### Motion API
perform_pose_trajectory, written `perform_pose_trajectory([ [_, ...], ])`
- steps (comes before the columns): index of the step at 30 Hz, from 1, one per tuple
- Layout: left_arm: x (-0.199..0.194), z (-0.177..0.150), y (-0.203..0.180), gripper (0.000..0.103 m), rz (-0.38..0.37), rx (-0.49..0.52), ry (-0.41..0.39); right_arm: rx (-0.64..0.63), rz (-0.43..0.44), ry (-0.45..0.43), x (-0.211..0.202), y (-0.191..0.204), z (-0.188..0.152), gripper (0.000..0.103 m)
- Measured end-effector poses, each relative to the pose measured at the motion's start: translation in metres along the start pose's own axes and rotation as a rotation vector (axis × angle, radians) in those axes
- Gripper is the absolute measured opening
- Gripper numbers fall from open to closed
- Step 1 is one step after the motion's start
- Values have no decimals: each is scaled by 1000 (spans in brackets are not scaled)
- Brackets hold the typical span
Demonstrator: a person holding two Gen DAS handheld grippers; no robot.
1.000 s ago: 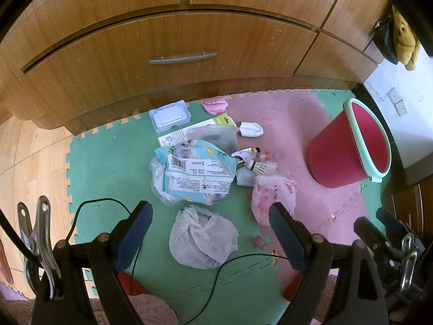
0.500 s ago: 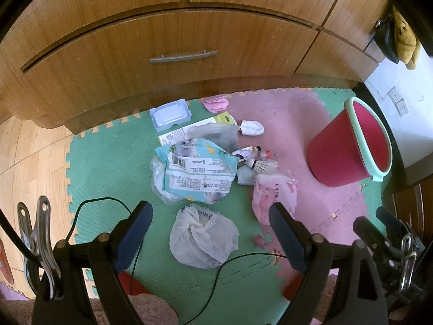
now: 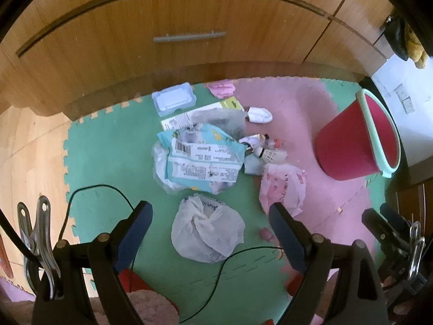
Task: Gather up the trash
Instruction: 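Lower both grippers toward the crumpled white plastic bag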
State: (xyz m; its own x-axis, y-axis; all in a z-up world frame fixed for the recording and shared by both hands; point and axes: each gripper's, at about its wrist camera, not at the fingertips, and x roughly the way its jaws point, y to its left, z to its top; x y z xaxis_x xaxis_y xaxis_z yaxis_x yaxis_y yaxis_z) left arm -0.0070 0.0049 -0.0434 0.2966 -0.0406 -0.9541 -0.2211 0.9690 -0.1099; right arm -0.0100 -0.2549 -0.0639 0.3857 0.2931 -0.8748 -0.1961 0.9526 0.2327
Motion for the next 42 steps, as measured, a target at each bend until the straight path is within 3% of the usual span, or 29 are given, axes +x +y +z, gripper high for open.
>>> perform_pose_trajectory([
  [16,51,-2,46,91,7,-107,131,-21,-49,137,55,-2,-29,91],
  [23,73,-6,64,84,45,-146,165,-24,-56,185,79,0,-39,89],
  [26,88,-13,70,79,37,-170,214,-37,-53,206,93,6,-43,81],
  [29,98,-21,74,77,32,-185,251,-83,-58,214,104,18,-46,81],
  [42,149,-46,77,75,43,-156,364,-131,36,338,164,57,-64,81],
])
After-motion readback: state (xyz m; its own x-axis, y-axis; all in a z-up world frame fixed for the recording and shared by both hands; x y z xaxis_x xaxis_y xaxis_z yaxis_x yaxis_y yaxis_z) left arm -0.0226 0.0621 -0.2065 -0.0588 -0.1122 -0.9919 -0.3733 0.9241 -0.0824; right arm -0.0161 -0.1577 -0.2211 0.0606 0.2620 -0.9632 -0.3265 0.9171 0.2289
